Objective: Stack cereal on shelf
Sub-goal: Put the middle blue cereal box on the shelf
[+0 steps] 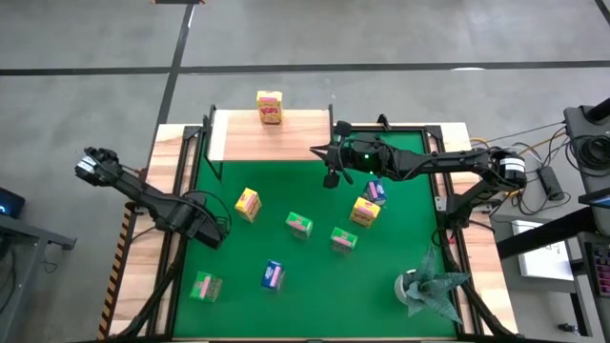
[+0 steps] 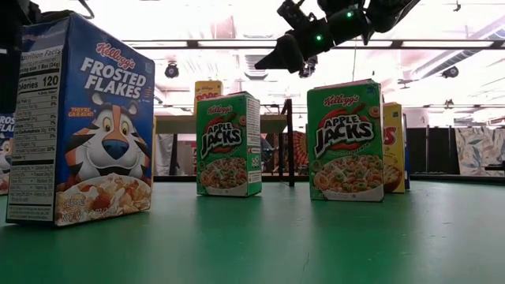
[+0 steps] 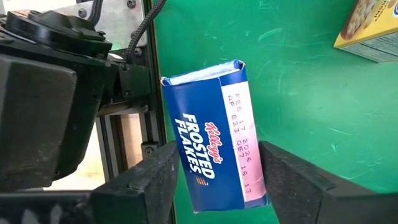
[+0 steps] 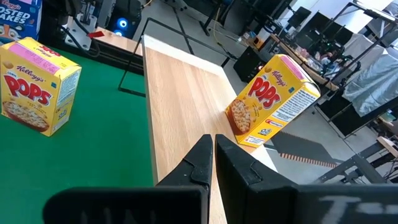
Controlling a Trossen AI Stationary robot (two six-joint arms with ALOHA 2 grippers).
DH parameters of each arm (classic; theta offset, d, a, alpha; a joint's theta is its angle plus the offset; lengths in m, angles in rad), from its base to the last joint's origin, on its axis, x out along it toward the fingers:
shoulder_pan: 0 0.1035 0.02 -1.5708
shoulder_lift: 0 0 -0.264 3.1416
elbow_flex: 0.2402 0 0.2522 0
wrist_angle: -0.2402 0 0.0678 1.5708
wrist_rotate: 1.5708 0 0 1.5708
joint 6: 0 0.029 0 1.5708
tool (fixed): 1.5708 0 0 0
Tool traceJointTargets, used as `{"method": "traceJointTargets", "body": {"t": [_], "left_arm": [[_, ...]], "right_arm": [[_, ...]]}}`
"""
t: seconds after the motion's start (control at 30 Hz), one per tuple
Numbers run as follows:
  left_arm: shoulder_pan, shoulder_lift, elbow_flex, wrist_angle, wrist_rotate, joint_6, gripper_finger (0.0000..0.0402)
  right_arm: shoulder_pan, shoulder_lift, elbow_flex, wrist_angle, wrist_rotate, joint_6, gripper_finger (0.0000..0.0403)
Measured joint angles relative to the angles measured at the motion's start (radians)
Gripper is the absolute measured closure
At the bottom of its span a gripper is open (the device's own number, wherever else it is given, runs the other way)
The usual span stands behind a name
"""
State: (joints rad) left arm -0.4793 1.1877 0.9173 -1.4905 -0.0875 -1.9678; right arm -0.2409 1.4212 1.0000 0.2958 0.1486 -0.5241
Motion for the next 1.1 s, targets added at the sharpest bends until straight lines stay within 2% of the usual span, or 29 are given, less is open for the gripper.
{"method": "traceJointTargets", "body": {"t": [0.7, 0.97, 1.1], "left_arm": [[0.000, 0.000, 0.007, 0.008, -0.010, 0.057, 0.0233], [0.000, 0.000, 0.089, -0.030, -0.011, 0.134, 0.0233], [0.000, 0.000, 0.165, -0.075, -0.056, 0.152, 0.0233]], "right_arm": [[0.000, 0.000, 0.000, -0.009, 0.000, 0.000, 0.0394], [0.000, 0.000, 0.000, -0.008, 0.000, 0.000, 0.0394], [0.000, 0.000, 0.000, -0.008, 0.000, 0.003, 0.0394]]}}
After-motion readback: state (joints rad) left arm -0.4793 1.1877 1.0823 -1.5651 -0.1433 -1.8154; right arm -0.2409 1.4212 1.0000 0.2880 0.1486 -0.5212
